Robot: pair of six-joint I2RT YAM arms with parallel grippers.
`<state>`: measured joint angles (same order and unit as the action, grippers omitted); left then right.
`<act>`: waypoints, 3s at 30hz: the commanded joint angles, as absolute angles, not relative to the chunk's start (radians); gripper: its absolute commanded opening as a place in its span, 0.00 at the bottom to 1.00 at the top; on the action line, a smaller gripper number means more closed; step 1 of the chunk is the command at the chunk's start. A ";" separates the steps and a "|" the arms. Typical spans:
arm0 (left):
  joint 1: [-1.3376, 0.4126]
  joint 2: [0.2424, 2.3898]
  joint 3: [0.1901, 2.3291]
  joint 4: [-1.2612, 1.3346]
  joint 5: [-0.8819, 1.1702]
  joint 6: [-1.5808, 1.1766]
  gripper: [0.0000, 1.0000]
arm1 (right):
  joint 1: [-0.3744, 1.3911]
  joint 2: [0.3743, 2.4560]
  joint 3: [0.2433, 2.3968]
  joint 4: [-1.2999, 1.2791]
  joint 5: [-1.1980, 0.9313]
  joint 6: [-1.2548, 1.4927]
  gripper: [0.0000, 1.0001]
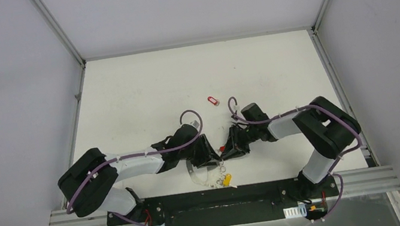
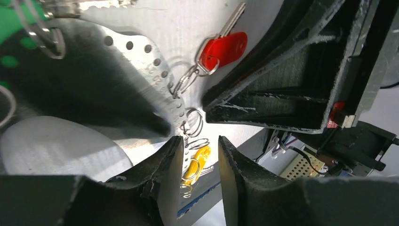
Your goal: Put the keys on the keyring
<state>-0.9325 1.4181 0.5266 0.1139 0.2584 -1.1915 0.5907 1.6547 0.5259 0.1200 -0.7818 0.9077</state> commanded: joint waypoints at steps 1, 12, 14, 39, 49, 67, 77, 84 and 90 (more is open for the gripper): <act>-0.954 1.425 0.573 0.157 0.246 -1.203 0.34 | 0.595 1.733 0.485 0.157 -0.707 0.991 0.22; -0.955 1.461 0.589 0.017 0.201 -1.206 0.30 | 0.601 1.750 0.510 0.148 -0.686 0.978 0.22; -0.954 1.481 0.593 0.016 0.213 -1.206 0.29 | 0.602 1.731 0.518 0.108 -0.673 0.952 0.22; -0.955 1.512 0.601 -0.050 0.211 -1.206 0.07 | 0.656 1.691 0.494 0.013 -0.664 0.966 0.27; -0.954 1.521 0.603 -0.048 0.221 -1.201 0.04 | 0.659 1.734 0.509 0.099 -0.681 1.006 0.25; -0.956 1.256 0.630 -0.100 0.098 -1.015 0.10 | 0.687 1.484 0.746 -0.426 -0.504 0.584 0.00; -0.954 0.789 0.606 -0.160 -0.093 -0.790 0.34 | 0.698 1.287 0.922 -0.654 -0.435 0.234 0.00; -0.953 0.674 0.637 -0.133 -0.005 -0.491 0.37 | 0.708 1.132 0.981 -0.655 -0.505 -0.047 0.00; -0.954 0.704 0.648 -0.004 0.253 -0.216 0.38 | 0.724 1.025 0.949 -0.638 -0.649 -0.260 0.00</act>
<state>-0.9440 0.6857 0.5999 -0.1196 0.0643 -0.4587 0.7078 1.0969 0.9298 -0.6579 -0.5304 -0.0574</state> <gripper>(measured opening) 0.372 0.009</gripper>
